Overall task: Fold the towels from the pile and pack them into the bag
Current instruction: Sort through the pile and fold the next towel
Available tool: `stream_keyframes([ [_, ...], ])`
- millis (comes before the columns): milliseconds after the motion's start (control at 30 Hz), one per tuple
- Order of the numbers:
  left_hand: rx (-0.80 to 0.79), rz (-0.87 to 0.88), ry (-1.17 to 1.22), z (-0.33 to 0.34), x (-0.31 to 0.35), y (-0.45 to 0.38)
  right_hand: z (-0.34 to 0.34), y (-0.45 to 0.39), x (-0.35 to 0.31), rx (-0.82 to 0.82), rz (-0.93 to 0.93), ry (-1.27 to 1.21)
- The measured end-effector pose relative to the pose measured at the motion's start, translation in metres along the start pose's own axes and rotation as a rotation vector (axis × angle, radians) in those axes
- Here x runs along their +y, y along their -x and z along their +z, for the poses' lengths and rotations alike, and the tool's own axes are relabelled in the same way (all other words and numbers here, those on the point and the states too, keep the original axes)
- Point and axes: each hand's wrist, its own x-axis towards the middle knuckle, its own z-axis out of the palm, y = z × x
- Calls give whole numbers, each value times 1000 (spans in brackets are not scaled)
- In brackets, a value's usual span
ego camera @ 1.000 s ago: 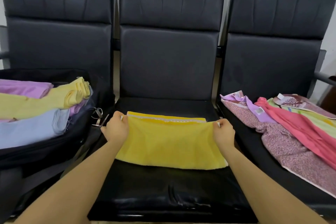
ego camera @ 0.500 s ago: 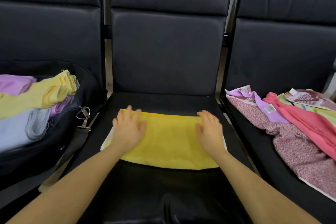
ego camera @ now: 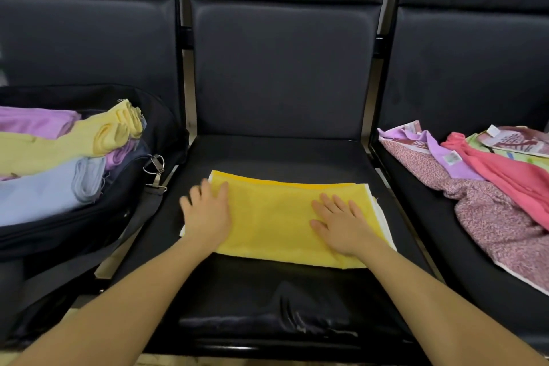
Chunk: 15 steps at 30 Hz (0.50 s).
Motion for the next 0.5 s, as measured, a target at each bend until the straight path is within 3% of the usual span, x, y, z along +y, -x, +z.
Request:
stream_keyframes([
  [67, 6, -95, -50, 3, -9, 2, -3, 1, -2, 34, 3, -24],
  [300, 157, 17, 166, 9, -15, -5, -1, -2, -12, -21, -77, 39],
  [500, 359, 148, 631, -22, -22, -12, 13, -18, -49, -23, -81, -27],
])
